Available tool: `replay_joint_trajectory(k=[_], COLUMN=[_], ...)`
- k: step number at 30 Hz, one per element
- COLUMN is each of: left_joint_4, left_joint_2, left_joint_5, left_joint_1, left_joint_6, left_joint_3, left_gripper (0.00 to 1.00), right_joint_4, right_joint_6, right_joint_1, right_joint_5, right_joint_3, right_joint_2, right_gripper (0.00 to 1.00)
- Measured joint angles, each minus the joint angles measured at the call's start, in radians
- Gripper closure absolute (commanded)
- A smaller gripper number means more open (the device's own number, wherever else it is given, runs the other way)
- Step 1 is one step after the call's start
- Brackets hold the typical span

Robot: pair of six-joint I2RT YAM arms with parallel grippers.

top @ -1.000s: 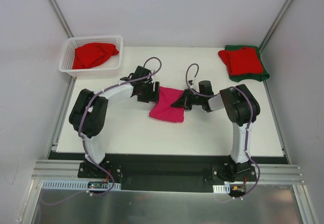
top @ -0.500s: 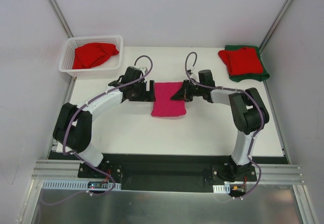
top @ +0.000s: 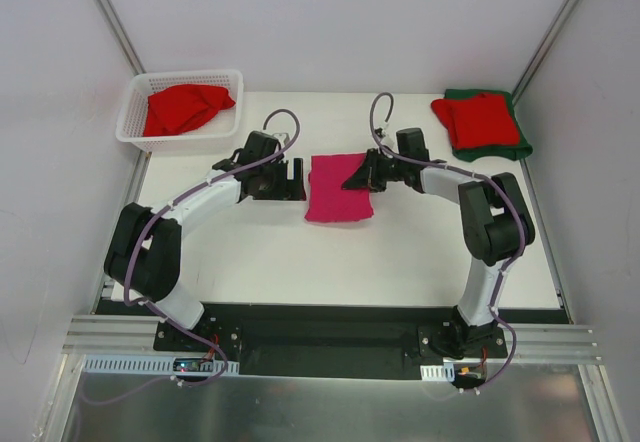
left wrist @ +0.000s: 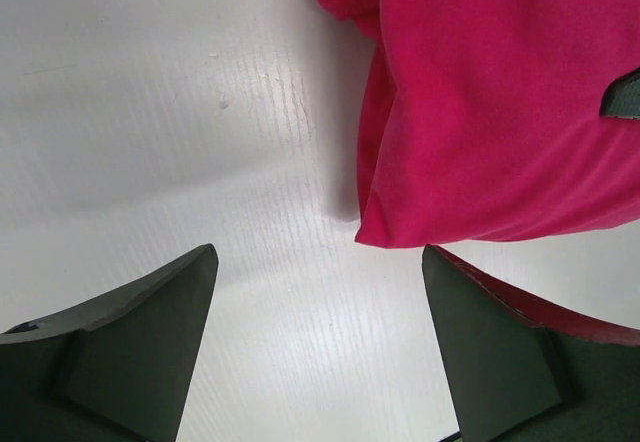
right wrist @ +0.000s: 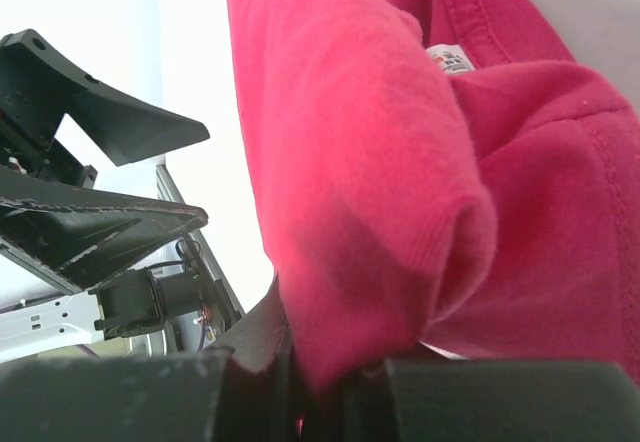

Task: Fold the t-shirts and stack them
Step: Put the neatly folded tshirt into the corner of the board with the right arm

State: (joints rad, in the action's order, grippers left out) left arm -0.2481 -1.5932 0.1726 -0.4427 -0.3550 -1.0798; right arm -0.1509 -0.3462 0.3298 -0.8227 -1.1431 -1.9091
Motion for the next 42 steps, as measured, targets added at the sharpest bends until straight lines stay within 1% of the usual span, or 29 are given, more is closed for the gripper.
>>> replay_joint_trajectory(k=[9, 13, 17, 30, 31, 32, 33, 35, 38, 42], left_joint_4=[0.000, 0.000, 0.000, -0.002, -0.003, -0.003, -0.005, -0.004, -0.003, 0.000], left_joint_2=[0.001, 0.001, 0.001, -0.009, -0.009, -0.009, -0.010, -0.012, -0.024, -0.031], left_joint_5=[0.001, 0.001, 0.002, 0.033, 0.038, 0.046, 0.055, 0.071, 0.095, 0.119], left_joint_1=[0.011, 0.013, 0.013, 0.013, 0.013, 0.013, 0.013, 0.013, 0.013, 0.012], left_joint_6=[0.000, 0.000, 0.000, 0.000, 0.000, 0.001, 0.001, 0.001, 0.001, 0.001], left_joint_3=[0.000, 0.000, 0.000, -0.008, -0.013, -0.020, -0.029, -0.055, -0.099, -0.126], left_gripper=[0.17, 0.17, 0.17, 0.19, 0.19, 0.19, 0.19, 0.19, 0.20, 0.20], right_joint_4=[0.053, 0.055, 0.056, 0.029, 0.032, 0.036, 0.039, 0.044, 0.045, 0.064], right_joint_6=[0.014, 0.015, 0.015, -0.002, -0.002, -0.001, 0.000, 0.001, 0.007, 0.016], right_joint_1=[-0.030, -0.045, -0.051, -0.023, -0.018, -0.013, -0.009, -0.002, 0.005, 0.007], right_joint_5=[0.007, 0.007, 0.008, 0.016, 0.020, 0.024, 0.026, 0.033, 0.044, 0.059], right_joint_3=[-0.032, -0.064, -0.061, 0.119, 0.124, 0.127, 0.128, 0.128, 0.136, 0.156], right_joint_2=[0.000, 0.000, 0.000, 0.000, 0.000, 0.000, 0.000, 0.000, 0.000, 0.001], right_gripper=[0.99, 0.99, 0.99, 0.99, 0.97, 0.82, 0.72, 0.56, 0.47, 0.44])
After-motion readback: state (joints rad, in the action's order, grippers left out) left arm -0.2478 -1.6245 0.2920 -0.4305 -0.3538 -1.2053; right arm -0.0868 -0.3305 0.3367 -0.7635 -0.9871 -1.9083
